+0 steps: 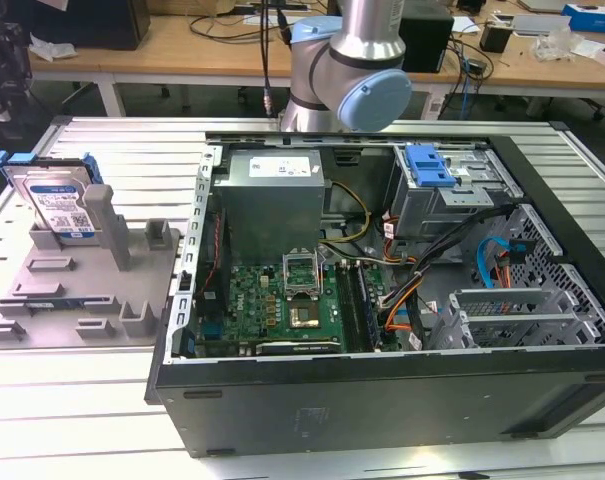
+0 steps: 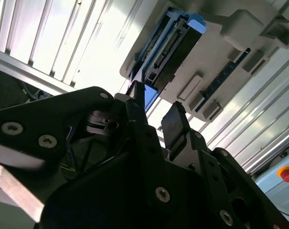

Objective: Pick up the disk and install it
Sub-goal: 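Pick up the disk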

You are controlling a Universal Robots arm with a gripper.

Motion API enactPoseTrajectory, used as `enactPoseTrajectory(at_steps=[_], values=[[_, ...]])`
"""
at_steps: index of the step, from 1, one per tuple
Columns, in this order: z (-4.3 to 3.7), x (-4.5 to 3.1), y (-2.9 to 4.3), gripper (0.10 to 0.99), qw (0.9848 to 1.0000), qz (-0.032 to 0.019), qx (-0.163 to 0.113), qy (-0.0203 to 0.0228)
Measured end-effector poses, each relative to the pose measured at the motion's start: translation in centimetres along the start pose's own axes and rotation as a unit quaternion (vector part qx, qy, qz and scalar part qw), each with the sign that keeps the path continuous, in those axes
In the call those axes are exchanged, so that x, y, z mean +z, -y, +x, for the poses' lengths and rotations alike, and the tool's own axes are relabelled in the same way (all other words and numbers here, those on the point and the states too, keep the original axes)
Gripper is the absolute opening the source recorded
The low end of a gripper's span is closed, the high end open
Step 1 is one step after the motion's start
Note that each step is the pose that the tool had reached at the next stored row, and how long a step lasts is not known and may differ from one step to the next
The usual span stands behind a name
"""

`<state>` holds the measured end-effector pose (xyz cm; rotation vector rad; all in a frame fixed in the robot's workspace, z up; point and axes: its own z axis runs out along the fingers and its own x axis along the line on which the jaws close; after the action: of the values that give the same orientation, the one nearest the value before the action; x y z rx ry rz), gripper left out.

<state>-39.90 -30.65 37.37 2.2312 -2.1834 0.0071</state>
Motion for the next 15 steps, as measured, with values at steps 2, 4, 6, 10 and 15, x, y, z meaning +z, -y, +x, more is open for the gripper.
enactPoseTrajectory(at_steps=[2, 4, 6, 10, 15], values=[[-0.01, 0.21, -0.42, 0.424, 1.0000, 0.0000, 0.000, 0.0000], [-0.02, 0.45, -0.67, 0.424, 1.0000, 0.0000, 0.000, 0.0000], [-0.03, 0.77, -0.72, 0.424, 1.0000, 0.0000, 0.000, 0.0000], [-0.04, 1.30, -0.76, 0.424, 1.0000, 0.0000, 0.000, 0.0000], [-0.05, 1.87, -0.84, 0.424, 1.0000, 0.0000, 0.000, 0.0000]])
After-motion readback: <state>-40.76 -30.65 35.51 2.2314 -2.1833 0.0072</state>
